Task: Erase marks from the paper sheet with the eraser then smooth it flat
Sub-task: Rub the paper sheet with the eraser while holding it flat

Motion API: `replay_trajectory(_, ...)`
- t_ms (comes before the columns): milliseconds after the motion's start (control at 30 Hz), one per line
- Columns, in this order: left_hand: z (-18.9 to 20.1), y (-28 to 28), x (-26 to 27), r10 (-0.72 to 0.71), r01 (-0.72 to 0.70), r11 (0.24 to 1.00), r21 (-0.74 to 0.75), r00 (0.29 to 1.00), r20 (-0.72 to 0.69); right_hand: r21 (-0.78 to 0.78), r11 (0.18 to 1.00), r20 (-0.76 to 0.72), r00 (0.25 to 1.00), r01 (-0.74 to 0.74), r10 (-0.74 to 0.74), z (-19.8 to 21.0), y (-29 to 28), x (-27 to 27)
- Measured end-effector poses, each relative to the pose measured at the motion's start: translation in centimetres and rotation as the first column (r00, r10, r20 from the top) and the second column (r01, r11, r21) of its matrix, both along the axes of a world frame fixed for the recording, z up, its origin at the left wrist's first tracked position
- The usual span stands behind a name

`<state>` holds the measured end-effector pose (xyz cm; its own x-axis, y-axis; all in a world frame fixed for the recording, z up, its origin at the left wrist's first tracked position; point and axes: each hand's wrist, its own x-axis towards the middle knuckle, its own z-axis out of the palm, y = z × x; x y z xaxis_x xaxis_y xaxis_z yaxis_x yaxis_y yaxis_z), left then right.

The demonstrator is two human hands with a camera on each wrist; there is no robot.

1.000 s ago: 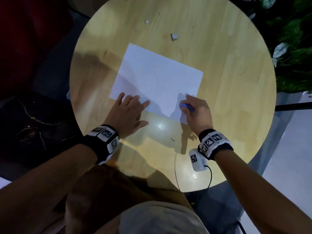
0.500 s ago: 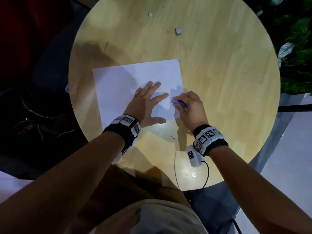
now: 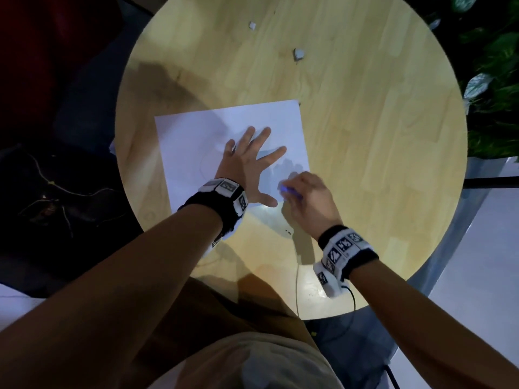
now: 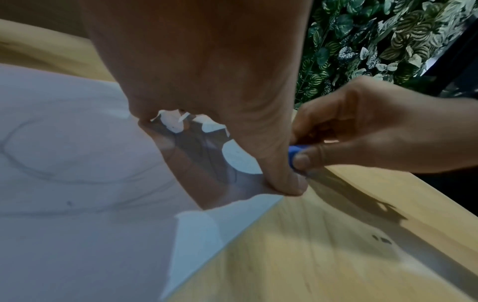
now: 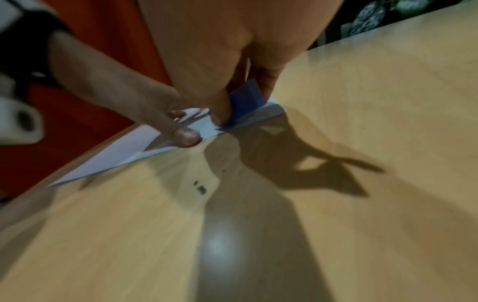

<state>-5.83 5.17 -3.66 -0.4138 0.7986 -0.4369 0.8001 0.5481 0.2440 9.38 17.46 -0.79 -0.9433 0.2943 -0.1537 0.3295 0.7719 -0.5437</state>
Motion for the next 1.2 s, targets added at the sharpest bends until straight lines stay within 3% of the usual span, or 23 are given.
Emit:
replay_trajectory(67,0.0,-0.1,-0.4,-0.016,0.016,1.000,0.018,1.000,-0.019,-0.031,0.997,0.029,0.997,-0.068,0.069,0.6,0.6,-0.4)
replay_trajectory(233,0.3,0.2,-1.0,-0.028,0.028,1.000,-0.001,0.999,0.019,0.029,0.999,-0.017,1.000,0.018,-0.017,-0.2,3.4,-5.3)
replay_trajectory(467,0.6,1.1,-0.8,0.034,-0.033,0.997,-0.070,0.999,0.013,-0.040,0.998,0.047,0.998,0.042,-0.040,0.6,1.8,-0.8)
replay_trajectory(667,0.8,1.9,-1.6,0.033,-0.026,0.991,-0.129,0.998,0.053,0.022,0.991,-0.046,0.991,0.130,-0.129,-0.6,5.2,-7.1)
replay_trajectory(767,0.9,1.9,-1.7,0.035,-0.025,0.986,-0.162,0.998,0.057,0.055,0.996,-0.017,0.997,0.070,-0.069,-0.6,5.6,-8.2)
replay_trajectory(933,0.8,1.9,-1.5,0.046,-0.042,0.989,-0.144,0.999,0.025,0.066,0.993,0.027,0.995,-0.099,0.098,0.6,3.0,-2.6)
replay_trajectory(1000,1.0,2.2,-1.7,0.047,-0.043,0.988,-0.151,0.999,0.022,0.063,0.987,0.051,0.988,-0.149,0.146,0.6,3.4,-3.5)
replay_trajectory(1133,1.4,2.9,-2.0,0.035,-0.025,0.980,-0.199,0.998,0.046,0.120,0.993,-0.016,1.000,-0.010,0.012,-0.6,5.0,-8.4)
replay_trajectory(1200,1.6,2.8,-1.9,0.037,-0.025,0.979,-0.200,0.998,0.054,0.126,0.992,-0.020,1.000,0.002,0.000,-0.7,4.4,-7.9)
